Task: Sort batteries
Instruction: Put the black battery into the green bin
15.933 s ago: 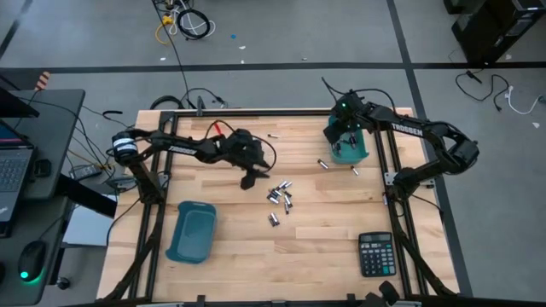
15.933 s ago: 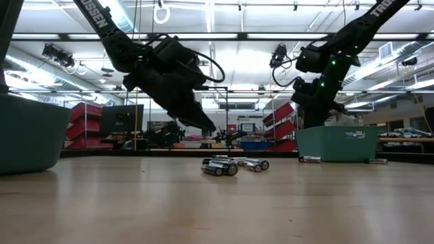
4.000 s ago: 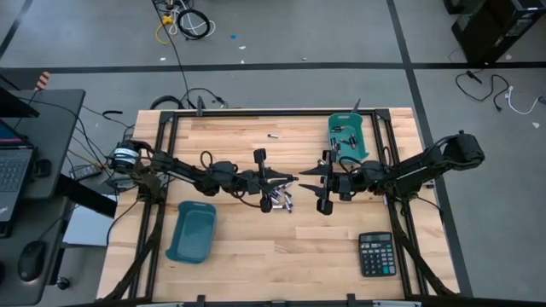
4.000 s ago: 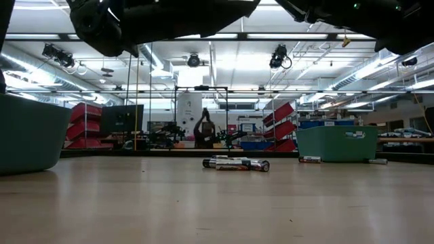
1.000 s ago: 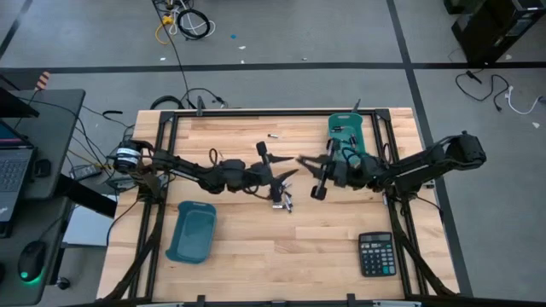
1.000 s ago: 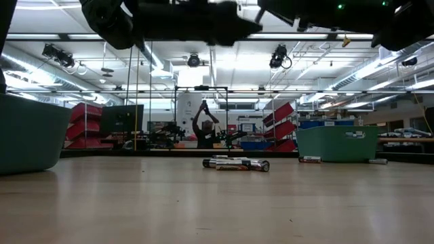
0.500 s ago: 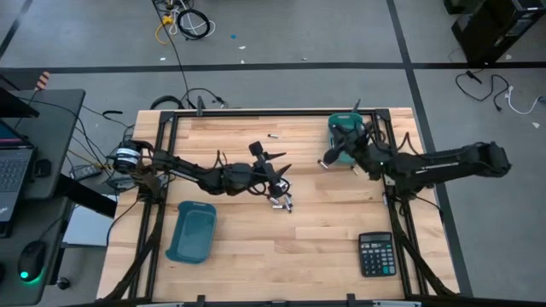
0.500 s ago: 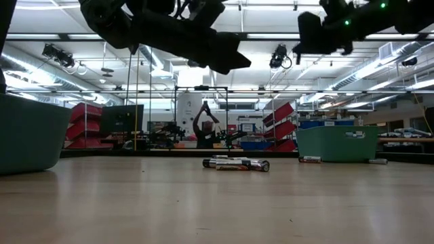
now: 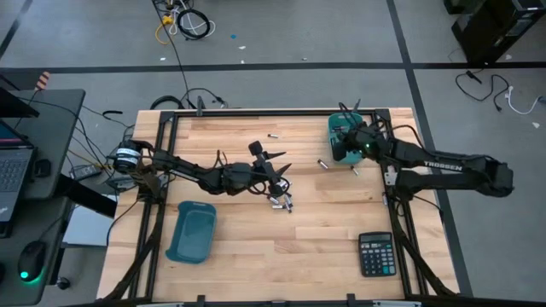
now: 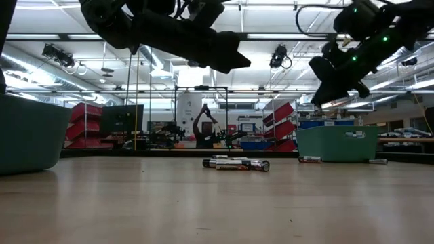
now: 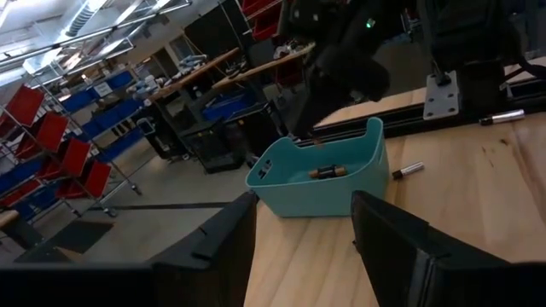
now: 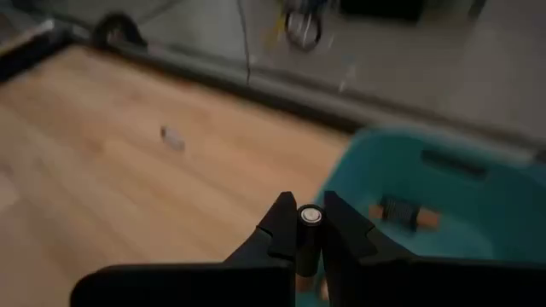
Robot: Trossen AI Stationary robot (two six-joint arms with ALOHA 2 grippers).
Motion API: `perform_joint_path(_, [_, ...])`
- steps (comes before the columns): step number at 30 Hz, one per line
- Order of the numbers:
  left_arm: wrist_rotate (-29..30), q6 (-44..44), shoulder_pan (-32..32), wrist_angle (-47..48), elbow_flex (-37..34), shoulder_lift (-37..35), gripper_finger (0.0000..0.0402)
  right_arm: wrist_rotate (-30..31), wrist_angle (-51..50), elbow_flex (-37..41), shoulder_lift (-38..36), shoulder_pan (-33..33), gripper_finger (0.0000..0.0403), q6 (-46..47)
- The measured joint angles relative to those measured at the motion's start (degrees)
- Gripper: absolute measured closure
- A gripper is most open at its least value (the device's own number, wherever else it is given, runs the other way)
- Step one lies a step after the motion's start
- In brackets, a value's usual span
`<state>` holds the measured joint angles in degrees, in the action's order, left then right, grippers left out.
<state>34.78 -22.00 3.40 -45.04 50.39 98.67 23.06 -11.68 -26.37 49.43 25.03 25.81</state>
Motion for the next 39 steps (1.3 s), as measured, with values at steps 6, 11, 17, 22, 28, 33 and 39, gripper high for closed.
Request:
perform_joint_path(6, [0.0, 0.0, 0.0, -0.1, 0.0, 0.0, 0.0208, -1.7, -5.8, 0.0, 0.0, 4.1, 0.038, 1.1])
perform_joint_path(11, [-0.1, 0.0, 0.0, 0.0, 0.0, 0.0, 0.0208, -1.7, -5.7, 0.0, 0.1, 4.8, 0.0344, 1.1])
perform_joint_path(17, [-0.1, 0.0, 0.0, 0.0, 0.0, 0.0, 0.0208, -1.7, -5.6, 0.0, 0.1, 4.9, 0.0319, 1.1])
perform_joint_path(22, [-0.1, 0.0, 0.0, 0.3, 0.0, 0.0, 0.0208, -2.0, -2.6, 0.0, 0.0, 4.7, 0.0317, -0.7])
perform_joint_path(28, [-0.1, 0.5, 0.5, 0.4, 0.0, 0.0, 0.0208, -8.6, 22.9, 0.0, 0.2, 1.9, 0.0321, -12.7])
perform_joint_path(33, [0.1, 0.5, 0.8, -0.2, 0.0, 0.0, 0.0208, -8.1, 32.5, -3.4, 1.3, 1.1, 0.0343, -20.2])
perform_joint_path(39, [0.7, 1.1, 0.7, 0.3, 0.0, 0.0, 0.0208, -17.3, 23.2, -6.6, 1.7, -1.1, 0.0387, -21.7])
